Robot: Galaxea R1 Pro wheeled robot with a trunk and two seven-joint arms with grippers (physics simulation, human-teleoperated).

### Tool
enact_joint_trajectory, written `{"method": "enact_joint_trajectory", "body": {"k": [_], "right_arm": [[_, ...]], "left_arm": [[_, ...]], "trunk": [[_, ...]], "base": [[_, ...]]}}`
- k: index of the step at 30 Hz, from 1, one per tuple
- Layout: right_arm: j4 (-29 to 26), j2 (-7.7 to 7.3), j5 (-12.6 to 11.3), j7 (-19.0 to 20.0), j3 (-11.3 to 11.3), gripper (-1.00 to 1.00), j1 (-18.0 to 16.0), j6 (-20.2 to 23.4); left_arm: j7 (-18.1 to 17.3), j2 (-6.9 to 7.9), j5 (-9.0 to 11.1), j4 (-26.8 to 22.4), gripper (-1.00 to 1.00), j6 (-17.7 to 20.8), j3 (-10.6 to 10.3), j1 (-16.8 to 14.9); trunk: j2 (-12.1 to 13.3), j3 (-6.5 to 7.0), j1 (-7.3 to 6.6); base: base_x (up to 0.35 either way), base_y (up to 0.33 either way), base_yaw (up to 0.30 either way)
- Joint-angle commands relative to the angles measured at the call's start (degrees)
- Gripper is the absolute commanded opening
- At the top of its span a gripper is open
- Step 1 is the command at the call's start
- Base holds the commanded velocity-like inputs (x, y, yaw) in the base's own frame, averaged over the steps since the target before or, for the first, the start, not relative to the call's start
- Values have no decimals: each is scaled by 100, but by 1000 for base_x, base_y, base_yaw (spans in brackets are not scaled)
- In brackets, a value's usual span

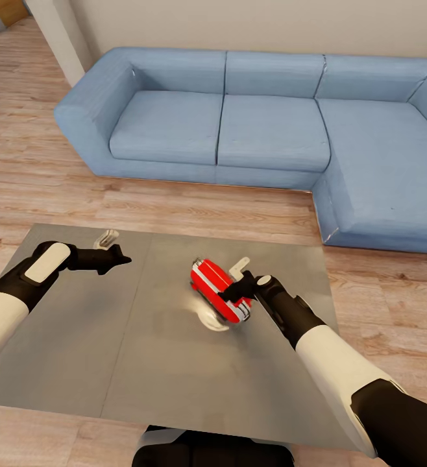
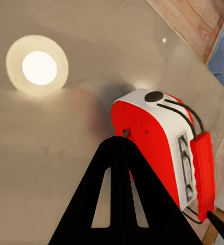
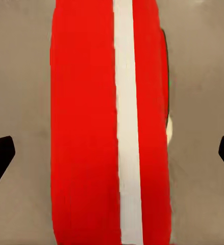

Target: Turn on the radio receiver that's on the table in the living room.

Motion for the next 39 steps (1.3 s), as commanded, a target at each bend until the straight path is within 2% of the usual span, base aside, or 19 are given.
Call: {"method": "enact_joint_trajectory", "body": {"k": [1,16,19,21,23,24,28,33,39], "right_arm": [[0,-3,0,2,0,100,0,0],[-80,-51,34,12,2,100,0,16],[-168,-64,35,23,8,100,0,125],[-469,-72,32,29,3,100,0,422],[-1054,-83,21,95,7,100,0,1028],[-1445,-130,19,215,8,100,0,1526],[-2233,-279,22,475,9,100,0,2412],[-2445,-362,26,522,9,100,0,2785],[-2475,-377,39,529,9,100,0,2853]], "left_arm": [[0,-1,0,0,-100,0,0,0],[0,-1,0,0,-100,0,0,0],[0,3,-12,0,-100,0,0,0],[0,4,-27,0,-100,0,0,0],[0,7,-38,0,-100,0,0,0],[0,10,-41,0,-100,0,0,0],[3,19,-51,0,-100,0,0,1],[8,14,-60,-4,-100,4,-6,0],[2,22,-64,-16,-100,17,-23,1]], "trunk": [[0,0,0],[0,0,0],[0,0,0],[0,0,0],[0,0,0],[0,0,0],[0,0,0],[0,0,0],[0,0,0]], "base": [[0,0,0],[0,0,0],[0,0,0],[0,0,0],[0,0,0],[0,0,0],[0,0,0],[-80,0,0],[-309,0,0]]}}
